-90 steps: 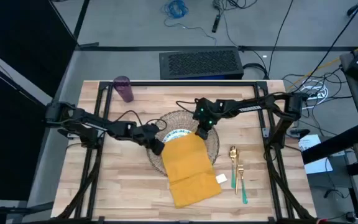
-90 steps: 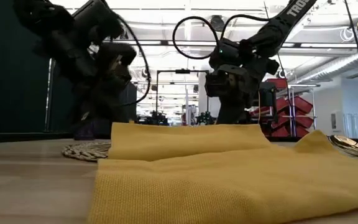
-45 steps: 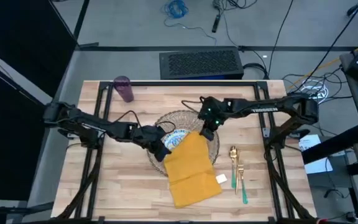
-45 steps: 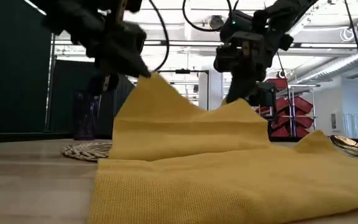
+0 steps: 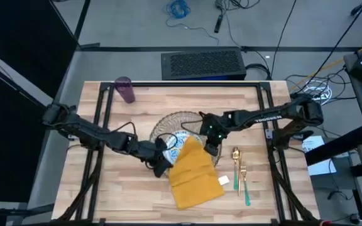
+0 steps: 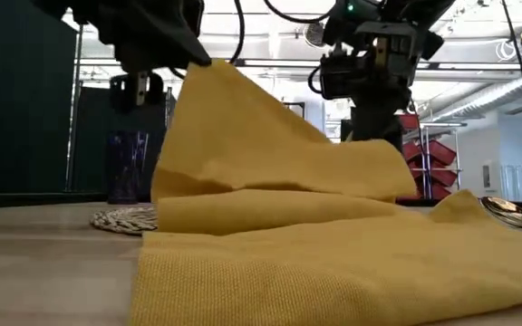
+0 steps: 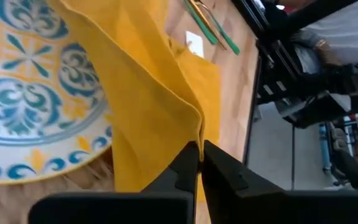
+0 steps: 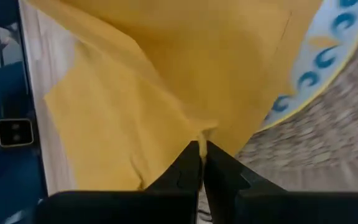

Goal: Set table place
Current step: Fold the yellow table napkin

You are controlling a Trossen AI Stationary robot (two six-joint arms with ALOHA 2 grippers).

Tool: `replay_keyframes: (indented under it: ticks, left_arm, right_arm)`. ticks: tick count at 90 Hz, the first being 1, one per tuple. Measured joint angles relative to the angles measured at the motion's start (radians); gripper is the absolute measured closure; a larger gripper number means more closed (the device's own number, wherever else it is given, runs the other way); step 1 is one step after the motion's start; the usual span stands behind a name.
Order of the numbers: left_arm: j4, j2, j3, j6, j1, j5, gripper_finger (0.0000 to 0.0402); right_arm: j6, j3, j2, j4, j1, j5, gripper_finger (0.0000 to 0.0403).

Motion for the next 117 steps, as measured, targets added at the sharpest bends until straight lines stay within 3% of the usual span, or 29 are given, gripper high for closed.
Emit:
replay_keyframes:
  ticks: [28,62,91,104,117]
  left_arm:
    - [0.007,0.0,0.0,-0.024,-0.058,-0.054,0.0401]
    - [-0.061,0.0,0.001,0.011,-0.005,-0.076,0.0401]
    - [-0.11,0.0,0.001,0.027,0.035,-0.083,0.0401]
    - [-0.166,0.0,0.001,0.028,0.041,-0.085,0.0401]
    - [-0.253,0.0,0.001,0.033,0.046,-0.116,0.0401]
  right_arm:
    - [0.047,0.0,0.0,0.005,0.052,0.037,0.0403]
    - [-0.127,0.04,0.016,0.032,-0.133,0.031,0.0403]
    - [-0.201,0.04,0.178,0.171,-0.162,-0.05,0.04]
    - [-0.242,0.04,0.185,0.206,-0.172,-0.047,0.0363]
    - [-0.271,0.04,0.176,0.205,-0.186,-0.028,0.0287]
